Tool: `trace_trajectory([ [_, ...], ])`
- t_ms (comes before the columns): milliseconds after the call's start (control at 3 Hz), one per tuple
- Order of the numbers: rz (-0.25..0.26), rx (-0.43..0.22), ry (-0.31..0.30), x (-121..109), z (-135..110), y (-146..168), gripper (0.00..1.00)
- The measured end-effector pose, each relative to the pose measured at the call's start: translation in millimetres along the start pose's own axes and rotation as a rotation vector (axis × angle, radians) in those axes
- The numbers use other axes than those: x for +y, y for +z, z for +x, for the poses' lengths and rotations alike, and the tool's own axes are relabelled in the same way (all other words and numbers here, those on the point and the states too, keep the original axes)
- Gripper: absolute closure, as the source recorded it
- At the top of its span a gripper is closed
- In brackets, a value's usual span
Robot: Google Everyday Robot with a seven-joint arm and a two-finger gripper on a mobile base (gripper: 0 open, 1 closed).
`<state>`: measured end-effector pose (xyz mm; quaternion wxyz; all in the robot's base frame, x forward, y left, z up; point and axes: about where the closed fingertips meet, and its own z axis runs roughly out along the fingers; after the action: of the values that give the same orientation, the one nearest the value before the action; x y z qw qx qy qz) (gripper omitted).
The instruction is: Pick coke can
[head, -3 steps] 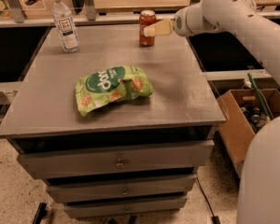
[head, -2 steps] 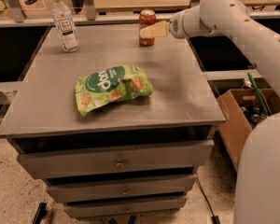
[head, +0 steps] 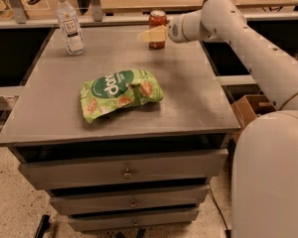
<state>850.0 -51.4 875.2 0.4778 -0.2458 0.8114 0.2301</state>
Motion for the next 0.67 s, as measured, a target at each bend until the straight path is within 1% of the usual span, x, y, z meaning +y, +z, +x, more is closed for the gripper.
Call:
trace_trajectory([
  [333,-0.062,-0.017,-0.026,-2.9,3.2,23.0,0.0],
  [667,-0.091,-0.035,-0.031,-19.0,7.8,35.7,0.0],
])
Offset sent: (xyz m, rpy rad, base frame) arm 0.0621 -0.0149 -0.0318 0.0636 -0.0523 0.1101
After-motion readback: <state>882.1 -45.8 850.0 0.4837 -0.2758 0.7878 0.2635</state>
